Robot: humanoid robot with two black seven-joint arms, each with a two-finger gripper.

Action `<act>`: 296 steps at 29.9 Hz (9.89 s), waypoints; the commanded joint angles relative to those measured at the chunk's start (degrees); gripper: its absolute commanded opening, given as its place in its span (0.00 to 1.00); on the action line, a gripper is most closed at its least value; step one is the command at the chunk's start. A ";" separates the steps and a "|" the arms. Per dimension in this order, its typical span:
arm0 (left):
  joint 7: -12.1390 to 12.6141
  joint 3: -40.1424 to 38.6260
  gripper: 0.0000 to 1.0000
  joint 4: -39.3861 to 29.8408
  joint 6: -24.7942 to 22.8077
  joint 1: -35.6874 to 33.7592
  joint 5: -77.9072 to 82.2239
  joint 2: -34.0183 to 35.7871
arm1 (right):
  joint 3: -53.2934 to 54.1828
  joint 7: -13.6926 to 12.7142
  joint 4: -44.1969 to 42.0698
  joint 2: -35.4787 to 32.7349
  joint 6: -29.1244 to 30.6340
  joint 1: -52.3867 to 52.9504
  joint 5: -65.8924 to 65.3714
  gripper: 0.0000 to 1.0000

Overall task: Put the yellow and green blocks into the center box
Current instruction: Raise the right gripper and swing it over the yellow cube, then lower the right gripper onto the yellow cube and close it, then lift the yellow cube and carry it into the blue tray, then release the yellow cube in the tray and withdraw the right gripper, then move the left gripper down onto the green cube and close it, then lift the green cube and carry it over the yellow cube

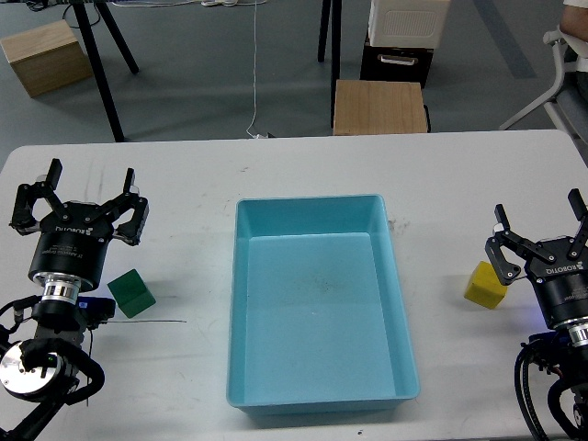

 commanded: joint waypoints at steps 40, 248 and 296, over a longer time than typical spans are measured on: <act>-0.01 -0.88 1.00 0.46 -0.70 -0.07 -0.01 0.10 | -78.20 31.06 -7.79 -53.42 -0.47 77.55 -101.67 0.98; -0.01 35.94 1.00 12.84 -3.95 -38.13 146.53 29.29 | -16.52 28.37 1.35 -30.32 -30.80 8.30 -49.82 0.98; -0.01 40.78 0.14 12.60 -2.02 -59.91 137.11 33.23 | -15.81 28.46 -2.24 -38.06 -36.33 18.50 -50.17 0.98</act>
